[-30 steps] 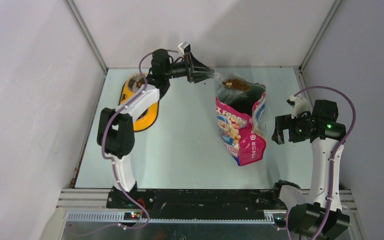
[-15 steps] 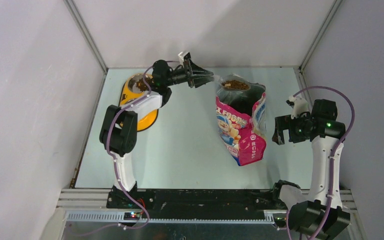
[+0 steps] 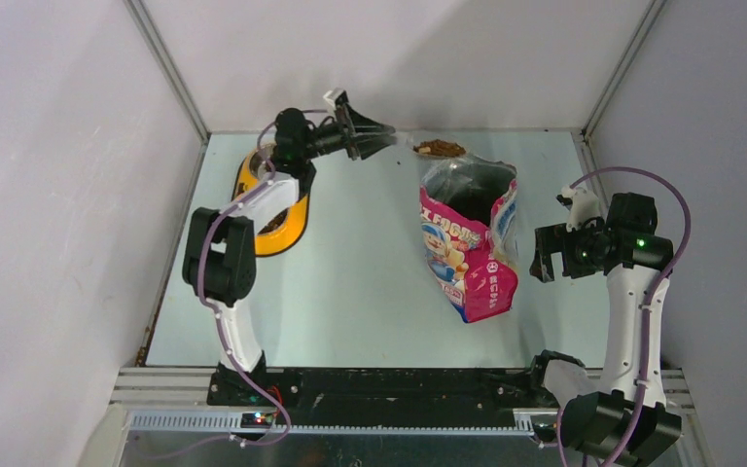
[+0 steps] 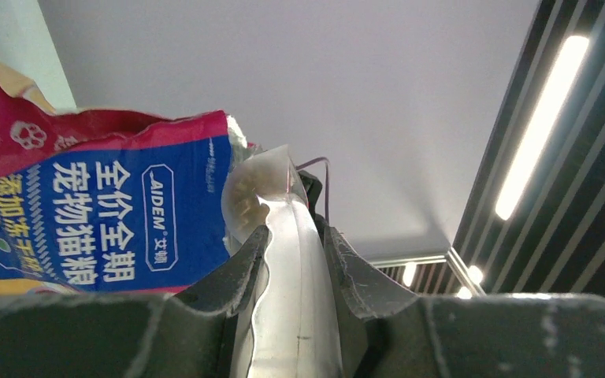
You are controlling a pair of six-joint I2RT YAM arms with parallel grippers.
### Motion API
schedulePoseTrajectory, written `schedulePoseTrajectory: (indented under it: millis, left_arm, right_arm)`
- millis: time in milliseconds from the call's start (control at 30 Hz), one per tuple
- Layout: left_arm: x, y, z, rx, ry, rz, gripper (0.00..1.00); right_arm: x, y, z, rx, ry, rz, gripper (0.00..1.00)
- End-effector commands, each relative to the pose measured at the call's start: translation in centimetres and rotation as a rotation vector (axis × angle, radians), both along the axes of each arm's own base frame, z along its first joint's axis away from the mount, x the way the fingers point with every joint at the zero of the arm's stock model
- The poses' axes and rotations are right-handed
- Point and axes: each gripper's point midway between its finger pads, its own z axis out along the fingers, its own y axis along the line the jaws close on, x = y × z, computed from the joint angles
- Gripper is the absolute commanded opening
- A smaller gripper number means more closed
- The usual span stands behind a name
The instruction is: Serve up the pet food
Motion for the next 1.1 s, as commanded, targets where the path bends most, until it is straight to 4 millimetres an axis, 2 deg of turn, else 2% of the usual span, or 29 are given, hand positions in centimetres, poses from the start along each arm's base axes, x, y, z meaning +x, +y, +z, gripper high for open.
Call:
schedulePoseTrajectory:
  millis: [0, 167, 333, 433, 533, 867, 1000, 1067]
  left_arm:
    - [-0.1, 4.1, 5.8, -0.025, -0.18, 0.086, 0.0]
    - [1.1, 7.9, 6.1, -0.01, -0.199, 0.173, 0.0]
    - [2.8, 12.8, 6.0, 0.014, -0.209, 0.298, 0.0]
    - [3.0, 15.6, 6.0, 0.023, -0.216, 0.37, 0.0]
    - [2.7, 18.2, 6.5, 0.027, -0.227, 0.439, 0.0]
    - [1.4, 24.9, 7.2, 0.058, -0.22, 0.64, 0.0]
    - [1.0, 27.8, 6.1, 0.066, -0.197, 0.736, 0.0]
    - [0.8, 29.4, 4.9, 0.07, -0.17, 0.785, 0.0]
  right_arm:
    - [0.7, 0.1, 1.6, 0.0, -0.061, 0.016, 1.0]
    - [0.5, 0.3, 1.9, 0.001, -0.071, 0.019, 1.0]
    - [0.4, 0.7, 2.4, 0.014, -0.098, 0.023, 1.0]
    - [0.6, 1.1, 2.8, 0.04, -0.117, 0.025, 1.0]
    - [0.8, 1.7, 3.2, 0.077, -0.128, 0.02, 1.0]
    - [1.0, 3.0, 4.4, 0.142, -0.182, 0.034, 0.99]
    - [1.0, 3.5, 5.0, 0.169, -0.202, 0.039, 1.0]
    - [1.0, 3.7, 5.2, 0.175, -0.208, 0.04, 1.0]
